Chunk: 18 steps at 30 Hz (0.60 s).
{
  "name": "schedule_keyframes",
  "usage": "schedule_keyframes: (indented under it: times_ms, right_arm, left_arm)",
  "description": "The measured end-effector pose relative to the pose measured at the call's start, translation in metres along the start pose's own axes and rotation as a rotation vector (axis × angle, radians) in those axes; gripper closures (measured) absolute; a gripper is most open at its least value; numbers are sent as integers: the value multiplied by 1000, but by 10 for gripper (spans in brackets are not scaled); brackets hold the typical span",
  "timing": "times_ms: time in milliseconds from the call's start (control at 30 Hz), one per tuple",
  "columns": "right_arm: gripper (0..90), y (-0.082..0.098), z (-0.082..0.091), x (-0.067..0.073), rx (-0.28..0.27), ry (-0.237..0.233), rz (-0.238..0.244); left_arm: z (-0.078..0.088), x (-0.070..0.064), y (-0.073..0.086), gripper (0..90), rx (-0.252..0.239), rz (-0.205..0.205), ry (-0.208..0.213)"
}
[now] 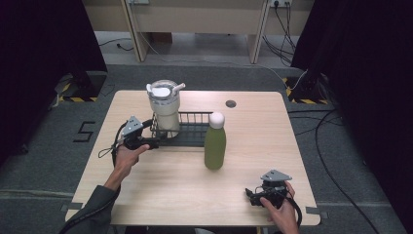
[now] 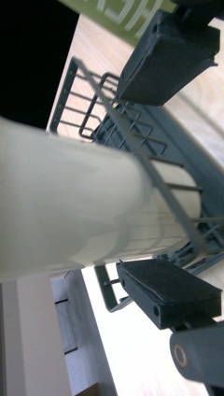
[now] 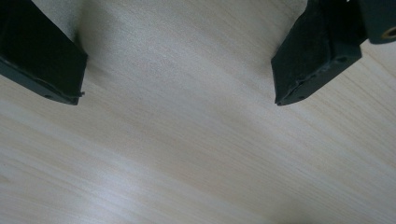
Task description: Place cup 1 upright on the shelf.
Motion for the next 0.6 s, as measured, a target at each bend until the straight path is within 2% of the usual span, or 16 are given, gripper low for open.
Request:
schedule_keyframes:
  times_ms: [67,167,233,400,600]
  right_arm:
    - [33,0,0,0,-1,0,2]
    - [33,0,0,0,-3,0,2]
    - [33,0,0,0,-4,-1,3]
    - [34,0,0,0,-3,-1,1]
    - [33,-1,0,-1,-5,-1,8]
  left_arm:
    - [4,0,0,146,-1,-12,-2]
    - [11,-4,3,146,0,8,2]
    - [13,-4,4,146,-2,-2,-2]
    - [22,-11,9,146,1,37,16]
    - [31,-19,12,146,-3,55,32]
Point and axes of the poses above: each handheld gripper's, and its own axes: z roughly backward along the jaws, y roughly out of its underside, x roughly to its left, the point moved 7 cm from there along -z, roughly forward along the jaws, and after that the axes turned 10 degrees about -z, right-handed, at the moved point
